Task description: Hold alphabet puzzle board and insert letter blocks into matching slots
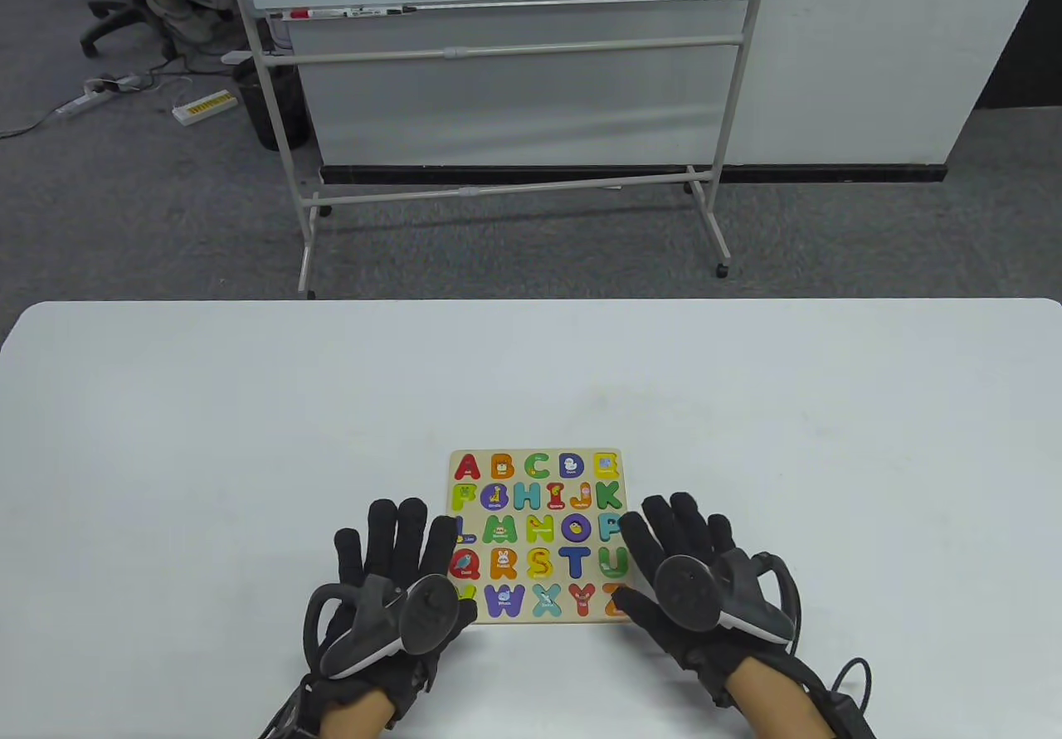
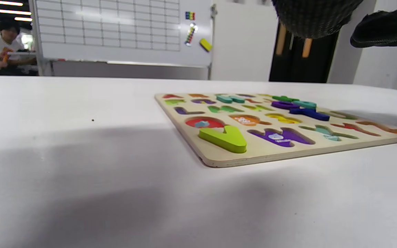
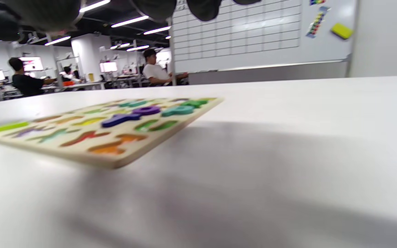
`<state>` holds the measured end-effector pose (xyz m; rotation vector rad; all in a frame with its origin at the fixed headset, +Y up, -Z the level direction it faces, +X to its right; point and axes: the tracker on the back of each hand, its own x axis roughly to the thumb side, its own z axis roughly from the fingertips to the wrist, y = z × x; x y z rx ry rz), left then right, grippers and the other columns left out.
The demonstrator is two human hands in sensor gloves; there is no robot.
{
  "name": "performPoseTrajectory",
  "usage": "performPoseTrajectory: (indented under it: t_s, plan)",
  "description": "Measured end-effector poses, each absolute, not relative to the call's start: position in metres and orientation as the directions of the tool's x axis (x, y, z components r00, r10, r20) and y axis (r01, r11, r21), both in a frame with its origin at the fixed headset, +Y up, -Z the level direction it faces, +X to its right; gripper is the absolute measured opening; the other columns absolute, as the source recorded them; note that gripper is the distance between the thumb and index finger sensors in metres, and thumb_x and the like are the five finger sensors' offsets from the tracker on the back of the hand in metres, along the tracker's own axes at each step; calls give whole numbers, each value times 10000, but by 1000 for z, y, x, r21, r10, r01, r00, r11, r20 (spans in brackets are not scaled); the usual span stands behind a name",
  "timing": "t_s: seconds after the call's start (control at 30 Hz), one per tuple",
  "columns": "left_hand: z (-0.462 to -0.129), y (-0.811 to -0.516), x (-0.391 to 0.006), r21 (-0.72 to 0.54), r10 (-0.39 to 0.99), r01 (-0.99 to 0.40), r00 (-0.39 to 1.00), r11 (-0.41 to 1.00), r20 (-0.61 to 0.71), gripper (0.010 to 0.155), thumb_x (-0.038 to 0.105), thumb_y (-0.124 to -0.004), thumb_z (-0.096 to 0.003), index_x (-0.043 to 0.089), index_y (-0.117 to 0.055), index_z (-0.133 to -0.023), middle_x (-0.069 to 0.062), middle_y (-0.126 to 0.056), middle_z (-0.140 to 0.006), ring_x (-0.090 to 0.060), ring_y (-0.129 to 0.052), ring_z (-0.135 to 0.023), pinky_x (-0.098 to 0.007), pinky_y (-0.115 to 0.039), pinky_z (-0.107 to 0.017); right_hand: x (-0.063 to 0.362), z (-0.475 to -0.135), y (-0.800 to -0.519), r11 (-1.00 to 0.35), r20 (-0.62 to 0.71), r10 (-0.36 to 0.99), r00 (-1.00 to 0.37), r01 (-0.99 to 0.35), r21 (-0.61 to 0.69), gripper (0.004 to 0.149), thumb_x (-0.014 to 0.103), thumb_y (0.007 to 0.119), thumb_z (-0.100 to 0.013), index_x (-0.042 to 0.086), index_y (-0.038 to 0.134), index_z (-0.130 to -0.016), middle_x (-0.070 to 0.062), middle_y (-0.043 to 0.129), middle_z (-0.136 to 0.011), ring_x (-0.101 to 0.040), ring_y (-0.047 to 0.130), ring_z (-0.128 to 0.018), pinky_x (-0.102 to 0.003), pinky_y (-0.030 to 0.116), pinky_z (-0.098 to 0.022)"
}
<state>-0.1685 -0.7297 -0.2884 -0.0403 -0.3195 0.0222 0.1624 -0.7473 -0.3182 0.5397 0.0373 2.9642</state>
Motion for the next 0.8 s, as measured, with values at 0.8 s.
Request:
performPoseTrajectory:
  t_s: [0.8]
  plan:
    - [-300, -730, -176, -85, 87, -64, 947, 994, 308, 923, 620, -635, -498, 138, -176, -1138, -256, -53, -1148, -567, -1, -1020, -775, -102, -628, 179, -320, -754, -984, 308, 173, -936, -149, 101, 889, 698, 541, -492, 259, 115, -1138, -133, 119, -1212, -425, 130, -1123, -675, 236, -732]
